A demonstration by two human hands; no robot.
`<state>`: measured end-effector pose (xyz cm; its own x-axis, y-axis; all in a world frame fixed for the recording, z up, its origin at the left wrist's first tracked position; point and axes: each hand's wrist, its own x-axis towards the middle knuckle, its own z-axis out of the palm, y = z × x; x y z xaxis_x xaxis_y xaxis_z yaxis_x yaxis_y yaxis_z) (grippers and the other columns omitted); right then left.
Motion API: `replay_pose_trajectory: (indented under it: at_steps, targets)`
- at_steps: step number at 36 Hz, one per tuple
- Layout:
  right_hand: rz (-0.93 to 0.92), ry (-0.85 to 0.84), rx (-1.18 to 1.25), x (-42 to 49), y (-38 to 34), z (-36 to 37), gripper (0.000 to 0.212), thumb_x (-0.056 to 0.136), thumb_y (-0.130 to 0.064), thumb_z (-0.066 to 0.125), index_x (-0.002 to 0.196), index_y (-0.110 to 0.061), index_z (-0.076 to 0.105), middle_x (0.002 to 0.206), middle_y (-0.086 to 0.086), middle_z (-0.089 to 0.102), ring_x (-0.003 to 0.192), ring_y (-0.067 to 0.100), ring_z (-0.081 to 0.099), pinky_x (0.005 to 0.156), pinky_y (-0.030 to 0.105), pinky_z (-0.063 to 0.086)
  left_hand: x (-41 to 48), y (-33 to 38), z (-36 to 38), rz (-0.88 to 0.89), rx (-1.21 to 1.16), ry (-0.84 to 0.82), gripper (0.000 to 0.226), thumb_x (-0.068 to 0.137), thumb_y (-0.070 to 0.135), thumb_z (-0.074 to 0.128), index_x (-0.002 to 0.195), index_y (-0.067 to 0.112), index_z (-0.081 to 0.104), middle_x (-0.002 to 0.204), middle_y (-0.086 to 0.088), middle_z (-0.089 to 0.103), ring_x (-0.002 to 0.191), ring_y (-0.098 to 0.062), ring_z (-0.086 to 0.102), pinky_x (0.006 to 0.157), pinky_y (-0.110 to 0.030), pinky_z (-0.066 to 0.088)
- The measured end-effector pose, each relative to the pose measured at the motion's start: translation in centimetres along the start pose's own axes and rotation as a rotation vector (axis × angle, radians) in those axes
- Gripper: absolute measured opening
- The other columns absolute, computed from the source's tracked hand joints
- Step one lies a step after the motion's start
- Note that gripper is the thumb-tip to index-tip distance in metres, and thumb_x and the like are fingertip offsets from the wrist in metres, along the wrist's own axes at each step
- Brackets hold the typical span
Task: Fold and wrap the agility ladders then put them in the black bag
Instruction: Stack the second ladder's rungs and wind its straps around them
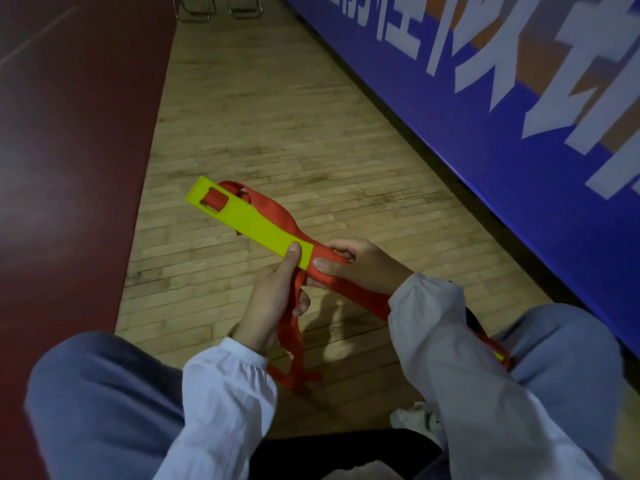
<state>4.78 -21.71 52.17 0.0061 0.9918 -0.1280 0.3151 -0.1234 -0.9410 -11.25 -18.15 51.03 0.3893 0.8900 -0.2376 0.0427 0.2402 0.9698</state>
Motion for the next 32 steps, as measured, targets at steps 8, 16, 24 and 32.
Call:
replay_pose_trajectory:
  at_steps: [8,16,24,32]
  targets:
    - [0.382,-0.411,0.018,-0.8,1.2,-1.0,0.055,0.073,-0.056,0.059,0.102,-0.01,0.067,0.082,0.009,0.073,0.073,0.022,0.069,0.077,0.036,0.054,-1.7,-0.8,-1.6,-0.064,-0.081,-0.038,0.065,0.097,0.048,0.035,0.083,-0.009,0.062,0.047,-0.005,0.061,0.028,-0.011,0.039,0.034,-0.016,0.028]
    - [0.394,-0.357,0.069,-1.3,2.7,0.6,0.042,0.085,-0.044,0.061,0.099,-0.005,0.066,0.063,0.003,0.066,0.06,0.018,0.062,0.053,0.026,0.053,-1.7,-1.9,-3.4,-0.295,-0.085,-0.21,0.06,0.091,0.056,0.034,0.104,0.005,0.063,0.097,-0.018,0.073,0.038,-0.014,0.051,0.036,-0.016,0.037]
    - [0.38,-0.301,0.059,-1.5,2.4,0.9,0.034,0.089,-0.035,0.063,0.099,-0.003,0.066,0.064,-0.001,0.067,0.057,0.012,0.063,0.053,0.025,0.053,-1.0,-0.8,-5.4,-0.459,-0.093,-0.31,0.049,0.096,0.042,0.041,0.112,0.0,0.061,0.1,-0.015,0.073,0.043,-0.013,0.058,0.036,-0.017,0.045]
    - [0.265,-0.134,-0.111,-1.8,2.8,1.3,0.031,0.084,-0.044,0.069,0.085,-0.013,0.066,0.07,0.006,0.066,0.063,0.022,0.064,0.064,0.036,0.055,-1.2,0.2,-5.8,-0.423,-0.145,-0.263,0.039,0.082,0.027,0.057,0.109,-0.001,0.059,0.099,-0.014,0.073,0.043,-0.012,0.056,0.037,-0.017,0.045]
